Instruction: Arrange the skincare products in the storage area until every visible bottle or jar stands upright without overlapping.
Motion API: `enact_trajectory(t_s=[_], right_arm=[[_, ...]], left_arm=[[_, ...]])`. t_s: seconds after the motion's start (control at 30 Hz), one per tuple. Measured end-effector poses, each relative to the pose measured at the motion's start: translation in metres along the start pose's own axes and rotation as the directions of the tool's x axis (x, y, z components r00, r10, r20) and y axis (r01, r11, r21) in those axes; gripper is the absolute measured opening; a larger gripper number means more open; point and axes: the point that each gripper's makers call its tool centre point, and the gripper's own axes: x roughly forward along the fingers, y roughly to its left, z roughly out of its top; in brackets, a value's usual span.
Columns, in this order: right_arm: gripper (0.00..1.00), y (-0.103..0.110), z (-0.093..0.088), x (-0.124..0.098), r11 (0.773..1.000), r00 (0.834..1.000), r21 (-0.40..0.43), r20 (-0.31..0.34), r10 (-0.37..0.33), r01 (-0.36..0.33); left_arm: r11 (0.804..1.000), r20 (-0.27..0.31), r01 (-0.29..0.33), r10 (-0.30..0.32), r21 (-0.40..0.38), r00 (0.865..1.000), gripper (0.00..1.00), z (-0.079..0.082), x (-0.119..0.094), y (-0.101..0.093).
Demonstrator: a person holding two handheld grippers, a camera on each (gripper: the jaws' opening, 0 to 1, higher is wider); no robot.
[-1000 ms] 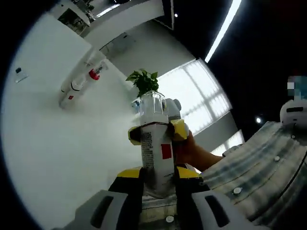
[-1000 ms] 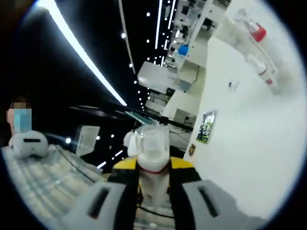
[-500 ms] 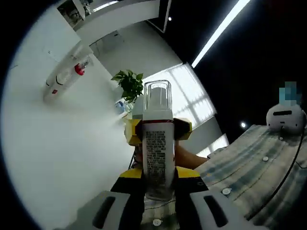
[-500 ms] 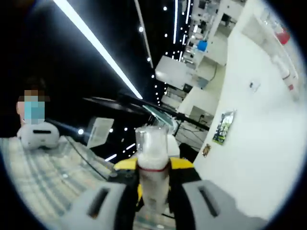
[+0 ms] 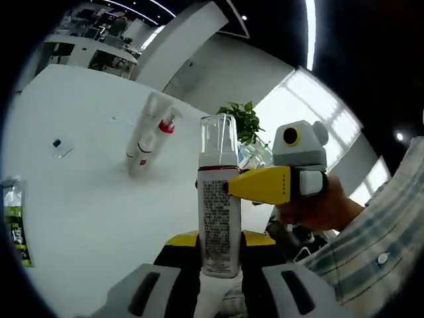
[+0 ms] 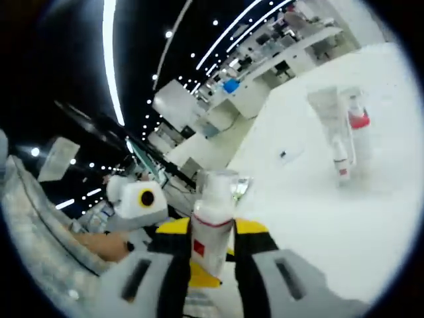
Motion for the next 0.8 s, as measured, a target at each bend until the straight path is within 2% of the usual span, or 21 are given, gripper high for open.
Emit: enact_trajectory(t_s=[0.1, 0.2, 0.27, 0.33, 0.43, 0.53, 0.7, 0.8], right_arm=[[0.23, -0.006, -0.002, 0.001, 0.998, 0.998, -0.009, -0.008, -0.060, 0.060], [0.22, -0.013, -0.002, 0.001, 0.994, 0.995, 0.028, 0.001, -0.102, 0.102], [0.22, -0.016, -0.002, 0.001, 0.992, 0.992, 0.014, 0.009, -0.124, 0.124], [0.21, -0.018, -0.004, 0.001, 0.989, 0.989, 0.007, 0.004, -0.146, 0.146], [0.21, -0.020, -0.007, 0.003, 0.988, 0.989, 0.028, -0.005, -0.150, 0.150], [0.20, -0.022, -0.012, 0.004, 0.986, 0.990, 0.084, -0.020, -0.143, 0.144], [0.18, -0.020, -0.010, 0.002, 0.991, 0.992, 0.064, -0.028, -0.120, 0.122], [0.18, -0.020, -0.007, 0.002, 0.992, 0.994, 0.050, -0.017, -0.112, 0.112]], left_arm=[[0.994, -0.005, -0.094, 0.094, 0.064, 0.996, 0.21, -0.002, 0.006, 0.006], [0.988, 0.009, -0.140, 0.140, 0.072, 0.990, 0.21, -0.002, 0.008, 0.010], [0.983, 0.020, -0.166, 0.165, 0.072, 0.986, 0.21, -0.001, 0.009, 0.013], [0.974, 0.018, -0.198, 0.197, 0.111, 0.980, 0.21, -0.003, 0.009, 0.017], [0.960, 0.004, -0.229, 0.232, 0.162, 0.973, 0.21, -0.006, 0.008, 0.023], [0.934, 0.014, -0.271, 0.276, 0.231, 0.961, 0.21, -0.007, 0.005, 0.028], [0.905, 0.035, -0.295, 0.300, 0.307, 0.953, 0.21, -0.004, 0.005, 0.030], [0.901, 0.046, -0.302, 0.303, 0.311, 0.952, 0.22, -0.001, 0.005, 0.030]])
